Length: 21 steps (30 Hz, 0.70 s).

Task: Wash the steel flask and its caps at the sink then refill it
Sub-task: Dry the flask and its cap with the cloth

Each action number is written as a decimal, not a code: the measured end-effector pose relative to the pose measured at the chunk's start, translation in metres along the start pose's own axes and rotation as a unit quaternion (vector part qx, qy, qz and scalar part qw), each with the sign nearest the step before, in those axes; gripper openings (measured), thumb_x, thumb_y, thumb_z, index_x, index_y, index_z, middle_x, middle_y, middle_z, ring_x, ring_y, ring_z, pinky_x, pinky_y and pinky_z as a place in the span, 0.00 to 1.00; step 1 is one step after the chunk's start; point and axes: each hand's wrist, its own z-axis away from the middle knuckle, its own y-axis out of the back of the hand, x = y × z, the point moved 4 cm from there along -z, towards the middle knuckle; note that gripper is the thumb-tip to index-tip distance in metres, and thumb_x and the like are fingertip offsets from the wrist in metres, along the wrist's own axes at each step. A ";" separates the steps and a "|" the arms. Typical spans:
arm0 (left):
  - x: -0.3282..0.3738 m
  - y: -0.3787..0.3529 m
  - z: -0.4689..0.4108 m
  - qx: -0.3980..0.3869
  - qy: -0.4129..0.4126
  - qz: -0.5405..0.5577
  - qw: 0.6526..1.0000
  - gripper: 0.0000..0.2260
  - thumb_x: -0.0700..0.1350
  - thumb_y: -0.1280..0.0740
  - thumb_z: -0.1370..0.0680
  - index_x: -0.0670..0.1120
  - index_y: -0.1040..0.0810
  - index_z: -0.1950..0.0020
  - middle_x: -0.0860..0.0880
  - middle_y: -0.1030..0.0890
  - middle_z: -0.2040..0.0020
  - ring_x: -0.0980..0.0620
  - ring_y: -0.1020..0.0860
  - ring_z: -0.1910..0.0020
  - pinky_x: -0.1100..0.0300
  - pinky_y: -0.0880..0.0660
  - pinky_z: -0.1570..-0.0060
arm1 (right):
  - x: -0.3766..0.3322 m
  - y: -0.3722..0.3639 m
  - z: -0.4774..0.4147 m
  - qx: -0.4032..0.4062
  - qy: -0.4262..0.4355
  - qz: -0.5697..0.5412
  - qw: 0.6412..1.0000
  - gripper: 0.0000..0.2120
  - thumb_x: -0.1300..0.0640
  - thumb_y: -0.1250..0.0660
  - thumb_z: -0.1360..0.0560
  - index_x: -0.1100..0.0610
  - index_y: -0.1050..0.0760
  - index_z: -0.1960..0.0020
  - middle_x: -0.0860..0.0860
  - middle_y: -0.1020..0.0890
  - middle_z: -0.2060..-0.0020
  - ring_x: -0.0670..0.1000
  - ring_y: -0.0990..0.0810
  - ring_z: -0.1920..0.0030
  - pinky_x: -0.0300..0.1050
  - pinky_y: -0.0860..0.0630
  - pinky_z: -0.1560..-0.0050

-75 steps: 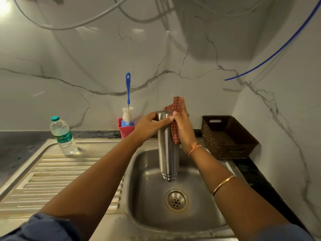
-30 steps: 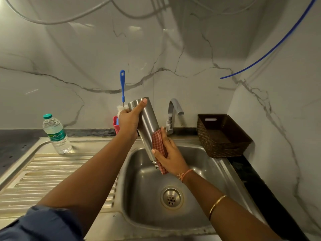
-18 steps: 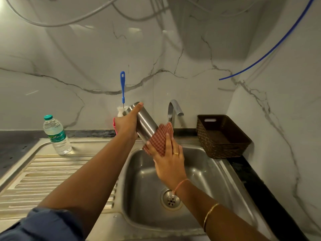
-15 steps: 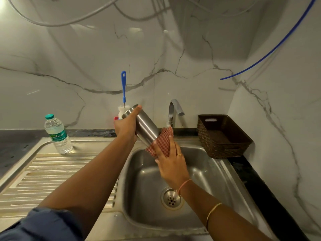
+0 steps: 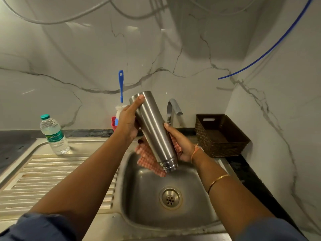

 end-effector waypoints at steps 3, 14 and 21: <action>0.001 0.012 -0.008 0.016 0.014 0.045 0.999 0.41 0.59 0.19 0.47 0.46 0.27 0.39 0.42 0.20 0.42 0.43 0.20 0.46 0.43 0.23 0.44 | 0.026 0.010 0.005 -0.037 -0.066 -0.046 0.996 0.41 0.40 0.21 0.45 0.57 0.26 0.38 0.57 0.18 0.51 0.55 0.19 0.51 0.49 0.23 0.46; -0.055 0.054 -0.020 0.128 0.119 0.251 0.952 0.26 0.53 0.28 0.27 0.44 0.31 0.34 0.42 0.25 0.40 0.41 0.25 0.38 0.42 0.29 0.37 | -0.012 0.029 0.008 0.284 0.179 0.086 0.938 0.21 0.50 0.30 0.28 0.51 0.27 0.37 0.46 0.20 0.48 0.47 0.22 0.47 0.34 0.26 0.53; -0.103 0.054 -0.002 0.130 0.266 0.226 0.928 0.33 0.56 0.30 0.27 0.42 0.37 0.29 0.36 0.28 0.37 0.35 0.27 0.37 0.39 0.30 0.38 | -0.051 0.023 0.020 0.331 0.278 0.390 0.813 0.09 0.46 0.35 0.25 0.44 0.24 0.46 0.51 0.19 0.50 0.49 0.21 0.50 0.41 0.23 0.52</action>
